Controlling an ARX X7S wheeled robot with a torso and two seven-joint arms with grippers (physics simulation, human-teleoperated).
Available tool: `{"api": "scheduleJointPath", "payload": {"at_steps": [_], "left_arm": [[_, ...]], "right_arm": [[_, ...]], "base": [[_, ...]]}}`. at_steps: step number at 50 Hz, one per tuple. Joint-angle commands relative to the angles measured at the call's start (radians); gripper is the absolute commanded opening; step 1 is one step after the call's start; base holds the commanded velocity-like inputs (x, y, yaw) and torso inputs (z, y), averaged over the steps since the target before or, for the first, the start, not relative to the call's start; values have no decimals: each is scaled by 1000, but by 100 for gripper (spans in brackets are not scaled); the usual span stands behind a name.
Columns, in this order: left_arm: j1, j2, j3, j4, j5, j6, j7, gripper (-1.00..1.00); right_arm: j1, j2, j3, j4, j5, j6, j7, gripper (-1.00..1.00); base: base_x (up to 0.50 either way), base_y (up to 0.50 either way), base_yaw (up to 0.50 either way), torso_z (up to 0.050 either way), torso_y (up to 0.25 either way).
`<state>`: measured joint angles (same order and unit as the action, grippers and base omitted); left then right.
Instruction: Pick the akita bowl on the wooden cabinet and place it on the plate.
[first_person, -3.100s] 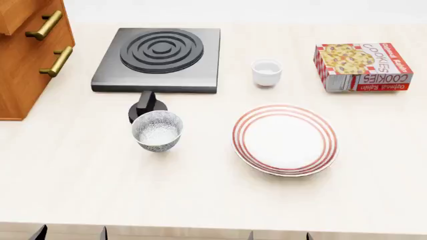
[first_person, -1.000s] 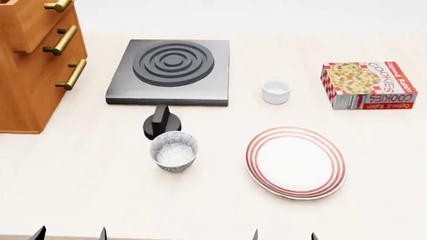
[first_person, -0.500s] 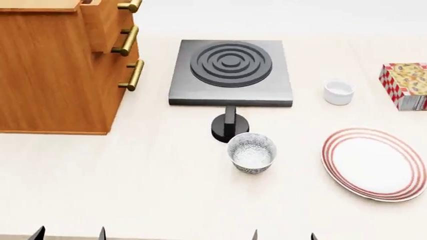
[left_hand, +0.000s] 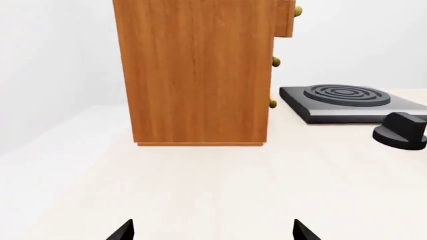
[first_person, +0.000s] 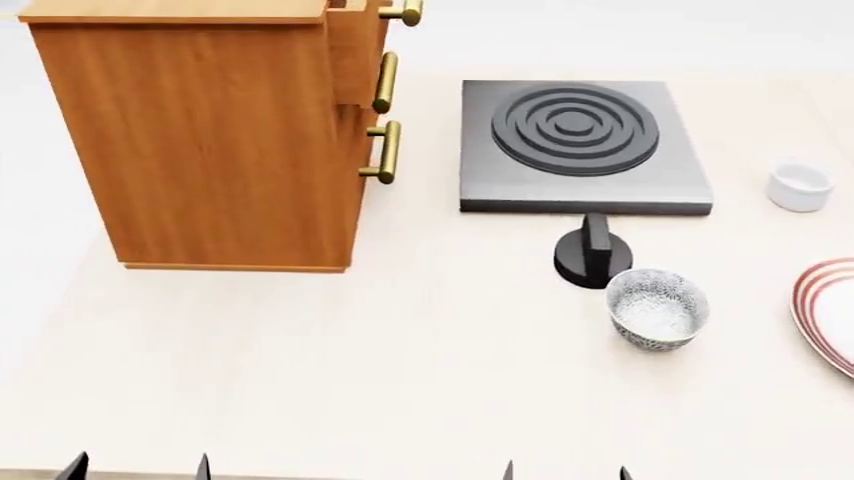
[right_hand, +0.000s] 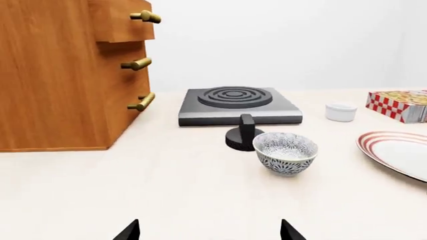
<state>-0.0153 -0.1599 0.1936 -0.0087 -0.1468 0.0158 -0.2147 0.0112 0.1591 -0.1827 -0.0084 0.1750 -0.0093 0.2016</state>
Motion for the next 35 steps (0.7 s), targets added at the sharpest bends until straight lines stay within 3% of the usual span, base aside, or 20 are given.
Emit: {"api": "scheduleJointPath", "payload": {"at_steps": [1,22,35], "left_arm": [[-1,-4,9,2,-6,-1,-7,100],[-5,-14,19,-3,-18,4,-17,100],[-5,-18,28,-1,-18,3,-27,100]], "right_arm": [[3,7,-5,3,9,-2,5,100],[3,16,-17,2,10,-11,23,100],[2,20,-15,1,33,-19,26,100]], "base": [[0,66,0,0,0],[0,4,0,0,0],[0,148,0,0,0]]}}
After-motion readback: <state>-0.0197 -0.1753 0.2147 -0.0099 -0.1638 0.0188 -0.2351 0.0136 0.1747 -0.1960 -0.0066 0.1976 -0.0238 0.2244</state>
